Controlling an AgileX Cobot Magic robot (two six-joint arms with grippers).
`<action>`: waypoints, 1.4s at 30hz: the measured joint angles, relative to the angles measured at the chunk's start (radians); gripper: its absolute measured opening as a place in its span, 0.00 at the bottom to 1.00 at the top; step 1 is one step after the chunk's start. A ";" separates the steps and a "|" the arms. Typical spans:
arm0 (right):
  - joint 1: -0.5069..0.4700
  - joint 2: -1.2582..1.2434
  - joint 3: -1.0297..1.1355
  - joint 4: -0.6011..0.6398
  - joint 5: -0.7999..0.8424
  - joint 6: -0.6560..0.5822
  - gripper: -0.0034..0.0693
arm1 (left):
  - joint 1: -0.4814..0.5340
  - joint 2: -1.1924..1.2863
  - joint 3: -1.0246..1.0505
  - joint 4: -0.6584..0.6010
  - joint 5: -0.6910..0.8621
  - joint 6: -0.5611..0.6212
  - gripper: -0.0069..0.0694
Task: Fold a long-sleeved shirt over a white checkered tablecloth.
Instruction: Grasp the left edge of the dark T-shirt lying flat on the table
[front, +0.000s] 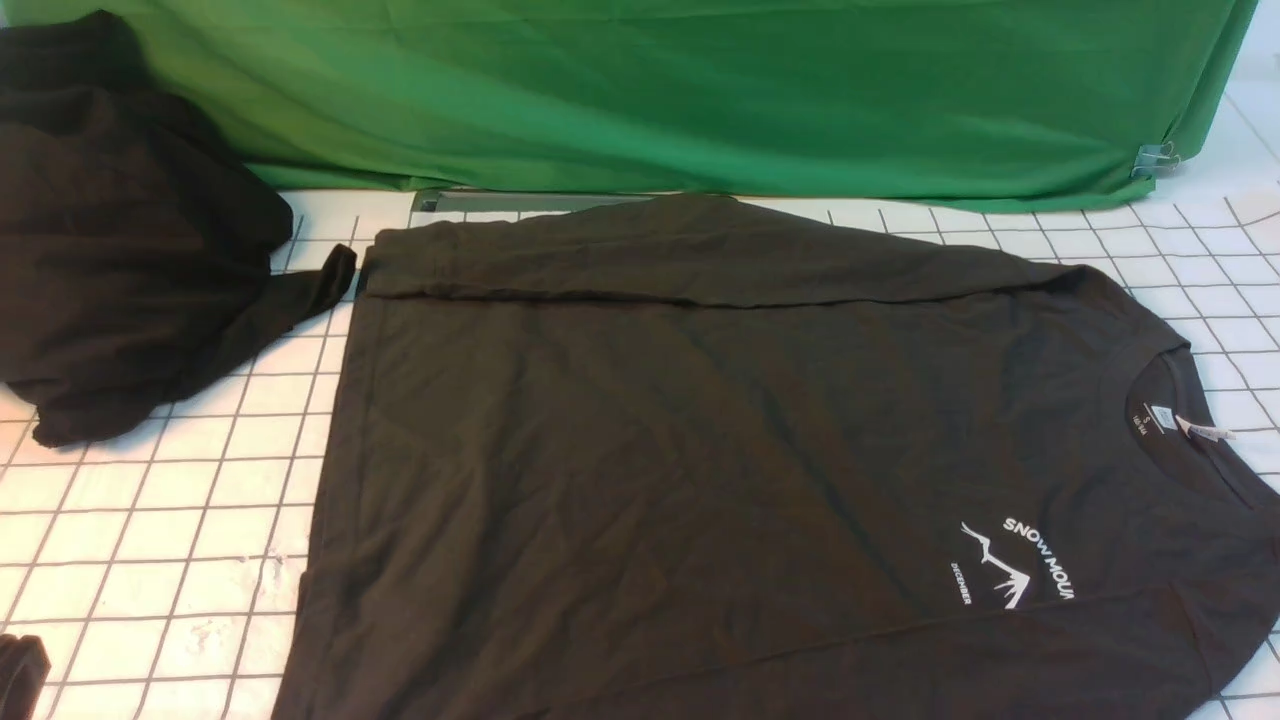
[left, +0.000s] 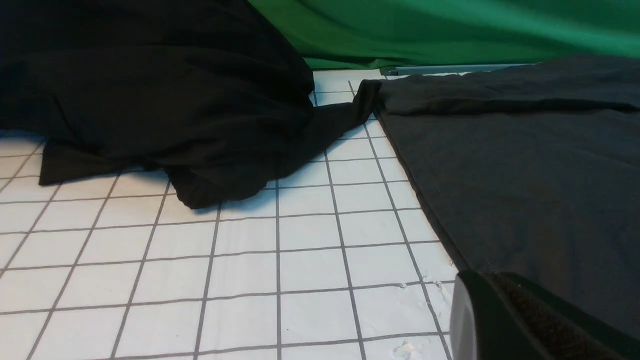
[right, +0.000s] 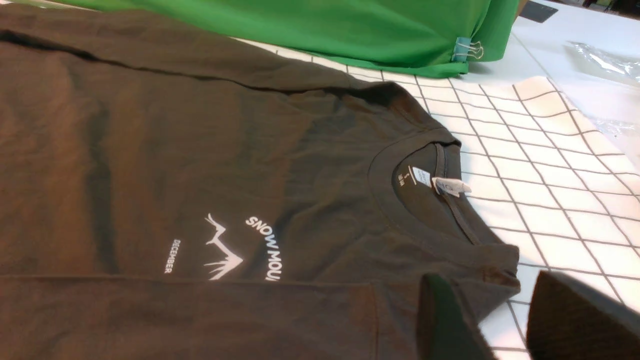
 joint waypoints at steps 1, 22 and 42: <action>0.000 0.000 0.000 0.000 0.000 0.000 0.38 | 0.000 0.000 0.000 0.000 0.000 0.000 0.12; 0.000 0.000 0.000 0.000 0.000 0.000 0.38 | 0.000 0.000 0.000 -0.065 -0.113 -0.096 0.12; 0.001 0.000 0.000 0.189 -0.164 0.219 0.38 | 0.000 0.046 -0.271 -0.137 -0.376 -0.598 0.12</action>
